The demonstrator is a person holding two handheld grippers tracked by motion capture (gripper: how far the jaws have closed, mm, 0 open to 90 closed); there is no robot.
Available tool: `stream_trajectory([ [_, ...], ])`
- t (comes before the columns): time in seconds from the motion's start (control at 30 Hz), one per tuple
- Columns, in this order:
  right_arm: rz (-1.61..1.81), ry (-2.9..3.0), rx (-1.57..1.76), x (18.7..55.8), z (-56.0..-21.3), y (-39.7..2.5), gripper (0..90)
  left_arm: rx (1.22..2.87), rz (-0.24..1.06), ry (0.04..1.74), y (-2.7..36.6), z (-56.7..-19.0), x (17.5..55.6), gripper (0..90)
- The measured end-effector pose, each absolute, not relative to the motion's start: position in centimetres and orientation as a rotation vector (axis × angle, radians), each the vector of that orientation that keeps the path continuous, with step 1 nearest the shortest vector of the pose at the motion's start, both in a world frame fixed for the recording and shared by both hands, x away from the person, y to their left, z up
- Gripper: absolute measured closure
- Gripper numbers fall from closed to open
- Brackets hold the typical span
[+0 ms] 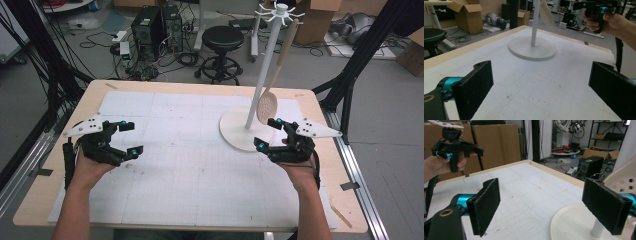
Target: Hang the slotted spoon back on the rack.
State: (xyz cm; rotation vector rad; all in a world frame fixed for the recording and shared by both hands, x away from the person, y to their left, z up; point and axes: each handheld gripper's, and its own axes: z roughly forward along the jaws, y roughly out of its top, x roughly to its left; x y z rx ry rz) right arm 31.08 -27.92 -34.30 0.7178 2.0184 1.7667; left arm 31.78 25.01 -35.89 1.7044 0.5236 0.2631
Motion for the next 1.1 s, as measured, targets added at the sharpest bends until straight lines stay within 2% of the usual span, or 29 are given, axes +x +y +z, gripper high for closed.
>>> stream_trajectory([
  [0.3,1.756,2.066,0.773,31.5,-36.0,-27.7,12.1,1.692,0.255,0.51,24.8,-36.1,31.9,6.2],
  [1.1,1.758,2.043,0.798,31.6,-36.0,-28.4,12.1,1.714,0.239,0.513,24.1,-36.8,32.2,6.2],
])
